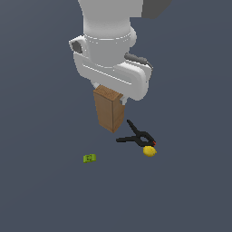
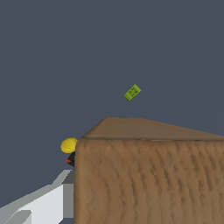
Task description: Pick up a designated object from a clutter of objects.
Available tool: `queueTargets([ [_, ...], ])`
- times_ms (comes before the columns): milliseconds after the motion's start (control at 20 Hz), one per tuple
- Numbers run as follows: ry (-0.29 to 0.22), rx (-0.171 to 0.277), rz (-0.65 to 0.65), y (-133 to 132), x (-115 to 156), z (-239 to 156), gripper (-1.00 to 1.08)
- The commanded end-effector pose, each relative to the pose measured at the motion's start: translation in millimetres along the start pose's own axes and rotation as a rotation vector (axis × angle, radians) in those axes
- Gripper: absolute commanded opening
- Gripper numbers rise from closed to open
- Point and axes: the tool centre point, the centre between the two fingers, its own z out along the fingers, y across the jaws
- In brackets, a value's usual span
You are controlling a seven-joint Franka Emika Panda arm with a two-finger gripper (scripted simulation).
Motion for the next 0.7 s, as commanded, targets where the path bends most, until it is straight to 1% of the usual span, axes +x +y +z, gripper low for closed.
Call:
queueTargets([
  [0,0.007,0.004,0.0,-3,-2,-26,-1.0],
  [300,0.006,0.005,0.0,-9,-4,-61,-1.0],
  [650,0.006,0.005,0.0,-12,-4,-77,-1.0],
])
